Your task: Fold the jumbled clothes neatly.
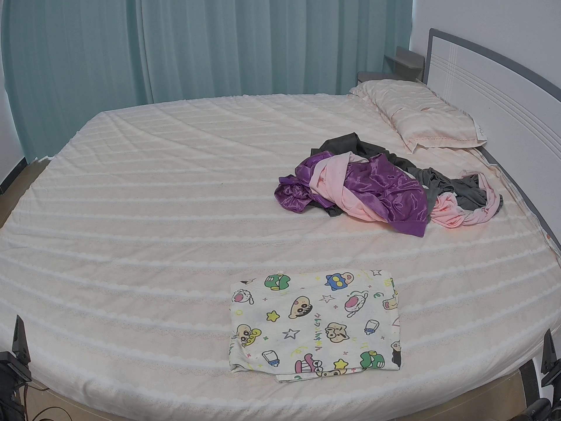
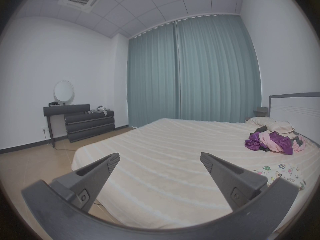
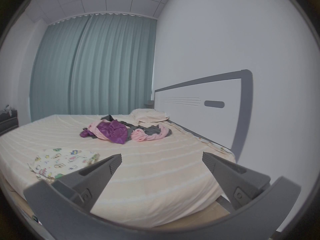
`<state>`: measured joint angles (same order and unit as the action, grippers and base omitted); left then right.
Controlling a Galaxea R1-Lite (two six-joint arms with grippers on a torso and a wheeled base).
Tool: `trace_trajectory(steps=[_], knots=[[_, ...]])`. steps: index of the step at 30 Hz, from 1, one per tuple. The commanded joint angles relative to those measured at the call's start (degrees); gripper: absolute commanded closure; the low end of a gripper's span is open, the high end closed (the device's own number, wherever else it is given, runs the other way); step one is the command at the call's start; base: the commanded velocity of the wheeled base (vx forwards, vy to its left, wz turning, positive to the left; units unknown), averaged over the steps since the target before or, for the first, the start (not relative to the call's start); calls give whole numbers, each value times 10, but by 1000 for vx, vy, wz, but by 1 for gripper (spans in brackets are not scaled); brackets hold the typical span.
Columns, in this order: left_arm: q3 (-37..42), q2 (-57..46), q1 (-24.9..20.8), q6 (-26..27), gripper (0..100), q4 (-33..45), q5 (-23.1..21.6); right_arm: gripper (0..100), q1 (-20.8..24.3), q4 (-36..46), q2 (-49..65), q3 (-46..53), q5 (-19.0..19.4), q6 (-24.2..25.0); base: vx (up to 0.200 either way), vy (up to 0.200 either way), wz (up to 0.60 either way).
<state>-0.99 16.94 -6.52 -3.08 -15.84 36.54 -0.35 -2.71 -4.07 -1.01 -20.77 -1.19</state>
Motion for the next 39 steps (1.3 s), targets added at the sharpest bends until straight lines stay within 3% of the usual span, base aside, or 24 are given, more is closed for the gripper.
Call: trace_trajectory(steps=[1, 2, 5, 7, 10, 12, 16, 21, 23, 26, 27, 28, 29, 30, 31, 34, 39], knots=[[10, -121, 92, 45, 0, 28, -51, 0, -7, 29, 14, -4, -43, -24, 0, 0, 0], [10, -128, 96, 53, 0, 32, -59, 0, -7, 33, 14, -7, -62, -24, 0, 0, 0], [10, -126, 95, 44, 0, 38, -61, 0, -6, 28, 16, -5, -71, -22, 0, 0, 0], [10, -126, 95, 43, 0, 69, -71, 0, 2, 26, 39, -3, -23, -30, 0, 0, 0], [10, -127, 94, 42, 0, 93, -115, 0, 3, 11, 41, 2, 94, -14, 0, 0, 0], [10, -127, 94, 43, 0, 102, -140, 0, 3, -12, 40, 10, 121, 3, 0, 0, 0], [10, -127, 94, 43, 0, 114, -209, 0, 3, -12, 40, 10, 123, -3, 0, 0, 0], [6, -137, 77, 42, 0, 135, -387, 0, 3, -11, 40, 10, 108, -23, 0, 0, 0], [6, -164, 65, 52, 0, 136, -426, 0, 3, -14, 40, 10, 124, -51, 0, 0, 0], [7, -169, 66, 54, 0, 136, -429, 0, 4, -12, 40, 10, 168, -55, 0, 0, 0], [7, -169, 66, 53, 0, 136, -430, 0, 4, -9, 41, 10, 193, -26, 0, 0, 0], [7, -169, 66, 53, 0, 136, -430, 0, 4, -9, 41, 10, 196, -17, 0, 0, 0], [7, -169, 66, 52, 0, 136, -425, 0, 4, 21, 36, 10, 202, 31, 0, 0, 0], [7, -169, 66, 52, 0, 136, -425, 0, 4, 24, 35, 10, 202, 34, 0, 0, 0], [10, -169, 66, 65, 0, 143, -397, 0, 4, 69, 37, -3, 203, 27, 0, 0, 0], [10, -169, 66, 48, 0, 156, -340, 0, 3, 57, 39, 0, 202, -9, 0, 0, 0], [10, -169, 66, 28, 0, 156, -335, 0, 4, 45, 40, 3, 203, 23, 0, 0, 0]])
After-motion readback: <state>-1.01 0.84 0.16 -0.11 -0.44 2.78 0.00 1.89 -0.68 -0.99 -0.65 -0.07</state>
